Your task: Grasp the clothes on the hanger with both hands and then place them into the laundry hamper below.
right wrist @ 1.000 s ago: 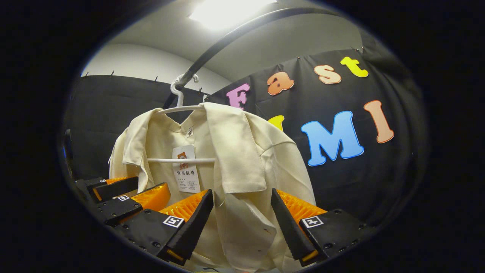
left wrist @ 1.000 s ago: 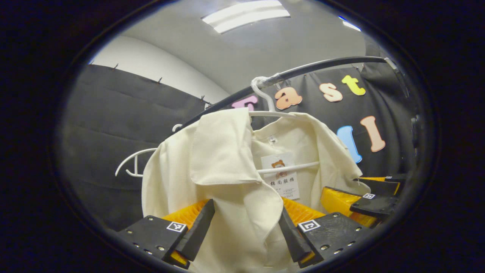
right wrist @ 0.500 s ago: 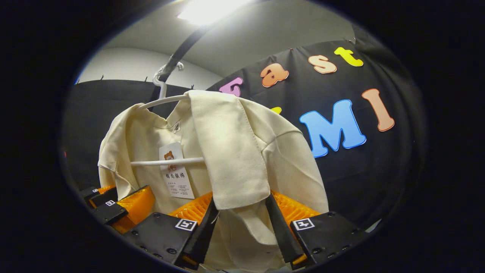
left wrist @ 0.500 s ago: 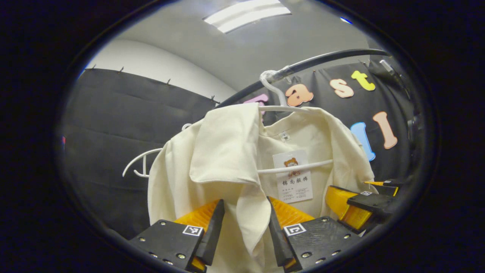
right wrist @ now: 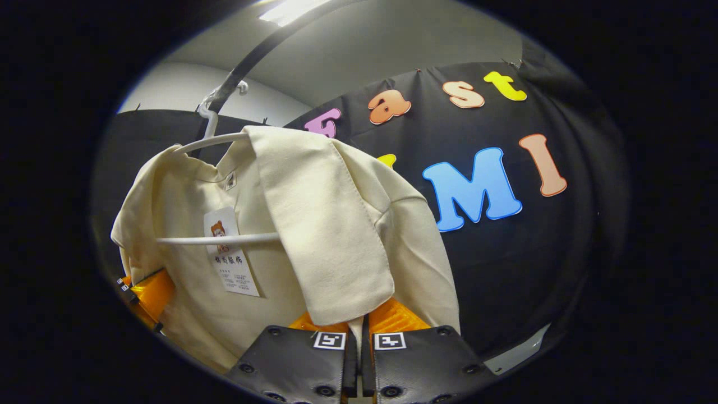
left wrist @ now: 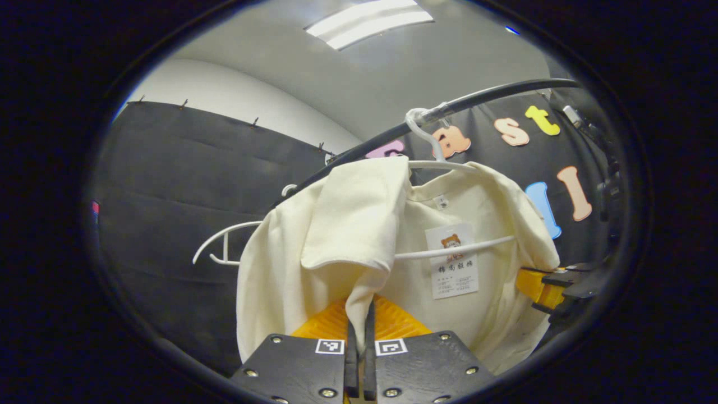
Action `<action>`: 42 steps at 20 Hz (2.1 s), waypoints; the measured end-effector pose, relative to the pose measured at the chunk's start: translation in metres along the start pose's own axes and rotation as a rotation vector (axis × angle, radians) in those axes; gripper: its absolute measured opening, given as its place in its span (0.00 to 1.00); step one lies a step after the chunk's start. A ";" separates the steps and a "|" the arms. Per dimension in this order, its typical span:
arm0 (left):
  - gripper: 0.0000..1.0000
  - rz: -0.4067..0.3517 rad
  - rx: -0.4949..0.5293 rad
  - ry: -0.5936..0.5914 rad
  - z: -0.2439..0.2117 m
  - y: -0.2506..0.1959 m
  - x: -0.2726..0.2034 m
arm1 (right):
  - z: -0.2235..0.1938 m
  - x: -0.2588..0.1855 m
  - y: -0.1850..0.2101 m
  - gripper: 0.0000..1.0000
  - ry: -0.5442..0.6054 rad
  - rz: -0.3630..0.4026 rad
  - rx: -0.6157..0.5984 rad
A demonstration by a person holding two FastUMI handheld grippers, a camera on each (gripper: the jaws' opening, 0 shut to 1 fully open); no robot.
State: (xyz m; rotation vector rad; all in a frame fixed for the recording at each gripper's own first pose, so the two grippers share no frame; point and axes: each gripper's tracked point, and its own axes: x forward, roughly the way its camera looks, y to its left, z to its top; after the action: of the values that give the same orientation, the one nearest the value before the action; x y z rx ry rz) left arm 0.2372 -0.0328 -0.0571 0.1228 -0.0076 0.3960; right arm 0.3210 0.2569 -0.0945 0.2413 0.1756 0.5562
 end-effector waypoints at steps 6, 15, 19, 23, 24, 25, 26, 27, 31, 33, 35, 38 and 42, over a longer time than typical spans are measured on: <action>0.00 0.024 0.054 -0.052 0.026 0.027 -0.019 | 0.030 -0.019 -0.024 0.02 -0.120 -0.115 -0.172; 0.01 0.094 0.084 -0.106 0.067 0.076 -0.030 | 0.083 -0.042 -0.073 0.01 -0.227 -0.234 -0.201; 0.01 0.142 0.109 -0.169 0.096 0.109 -0.027 | 0.110 -0.045 -0.082 0.02 -0.296 -0.273 -0.236; 0.00 0.160 0.106 -0.186 0.104 0.126 -0.012 | 0.127 -0.037 -0.098 0.02 -0.334 -0.301 -0.252; 0.01 0.160 0.109 -0.191 0.107 0.128 -0.010 | 0.130 -0.036 -0.101 0.02 -0.340 -0.305 -0.251; 0.01 0.159 0.111 -0.198 0.109 0.127 -0.008 | 0.132 -0.034 -0.103 0.02 -0.343 -0.306 -0.249; 0.01 0.157 0.112 -0.206 0.111 0.128 -0.006 | 0.134 -0.031 -0.105 0.02 -0.349 -0.308 -0.250; 0.01 0.157 0.114 -0.216 0.113 0.130 -0.001 | 0.136 -0.027 -0.107 0.02 -0.354 -0.310 -0.253; 0.00 0.142 0.113 -0.241 0.122 0.138 0.017 | 0.141 -0.010 -0.109 0.02 -0.366 -0.293 -0.232; 0.01 0.127 0.099 -0.243 0.121 0.143 0.033 | 0.141 0.002 -0.110 0.02 -0.363 -0.281 -0.207; 0.01 0.109 0.085 -0.244 0.118 0.146 0.044 | 0.136 0.018 -0.113 0.02 -0.348 -0.268 -0.186; 0.00 0.081 0.087 -0.249 0.115 0.148 0.058 | 0.125 0.039 -0.107 0.02 -0.315 -0.218 -0.137; 0.01 0.052 0.020 -0.214 0.103 0.155 0.083 | 0.110 0.067 -0.100 0.02 -0.243 -0.123 -0.040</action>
State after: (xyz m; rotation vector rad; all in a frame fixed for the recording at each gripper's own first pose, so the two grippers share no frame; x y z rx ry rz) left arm 0.2557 0.1286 0.0657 0.1846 -0.2184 0.4335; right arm 0.4518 0.1917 -0.0235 0.2549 -0.0562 0.4038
